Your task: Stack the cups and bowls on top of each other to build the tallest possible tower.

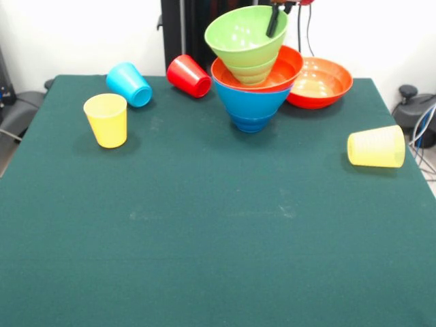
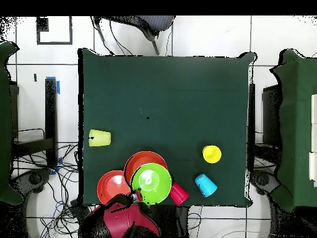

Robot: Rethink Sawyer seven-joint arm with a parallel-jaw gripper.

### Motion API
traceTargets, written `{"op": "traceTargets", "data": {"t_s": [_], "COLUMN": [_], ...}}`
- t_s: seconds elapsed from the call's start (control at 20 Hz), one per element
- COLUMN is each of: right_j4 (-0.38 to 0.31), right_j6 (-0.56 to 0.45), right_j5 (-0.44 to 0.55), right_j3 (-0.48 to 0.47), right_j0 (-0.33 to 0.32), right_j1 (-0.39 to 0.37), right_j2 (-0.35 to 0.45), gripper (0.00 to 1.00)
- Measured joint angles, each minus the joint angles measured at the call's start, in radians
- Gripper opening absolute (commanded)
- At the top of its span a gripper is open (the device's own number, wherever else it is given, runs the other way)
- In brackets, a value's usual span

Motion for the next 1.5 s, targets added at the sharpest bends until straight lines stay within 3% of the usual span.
{"op": "traceTargets", "data": {"t_s": [0.15, 0.2, 1.2, 1.5], "right_j4": [0.0, 0.0, 0.0, 0.009], "right_j6": [0.0, 0.0, 0.0, 0.0], "right_j5": [0.0, 0.0, 0.0, 0.011], "right_j3": [0.0, 0.0, 0.0, 0.001], "right_j0": [0.001, 0.002, 0.004, -0.005], "right_j1": [0.0, 0.0, -0.006, -0.051], "right_j2": [0.0, 0.0, 0.003, 0.029], "gripper": [0.0, 1.0, 1.0, 1.0]}}
